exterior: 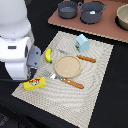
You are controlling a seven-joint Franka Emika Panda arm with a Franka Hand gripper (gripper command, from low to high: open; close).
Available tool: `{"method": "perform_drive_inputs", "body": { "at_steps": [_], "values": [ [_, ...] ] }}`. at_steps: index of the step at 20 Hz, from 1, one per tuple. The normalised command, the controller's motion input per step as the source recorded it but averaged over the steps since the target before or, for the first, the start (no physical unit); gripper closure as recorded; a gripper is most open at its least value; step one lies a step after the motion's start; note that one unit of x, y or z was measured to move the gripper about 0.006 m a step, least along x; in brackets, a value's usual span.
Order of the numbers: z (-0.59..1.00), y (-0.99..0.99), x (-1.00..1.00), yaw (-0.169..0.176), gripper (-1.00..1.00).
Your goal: Interact with the objects in diverse but meaningful ways.
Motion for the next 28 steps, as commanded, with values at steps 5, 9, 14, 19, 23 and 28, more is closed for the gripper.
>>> {"method": "perform_drive_inputs", "body": {
  "at_steps": [5, 9, 14, 19, 23, 28],
  "values": [
    [0.02, -0.36, 0.70, 0.000, -1.00],
    [-0.13, -0.32, 0.18, 0.052, -1.00],
    [-0.17, -0.16, -0.10, 0.094, -1.00],
    [-0.18, -0.10, -0.21, 0.112, -1.00],
    [-0.14, -0.14, -0.20, 0.100, 1.00],
    [-0.08, -0.11, -0.09, 0.089, 1.00]
  ]
}}
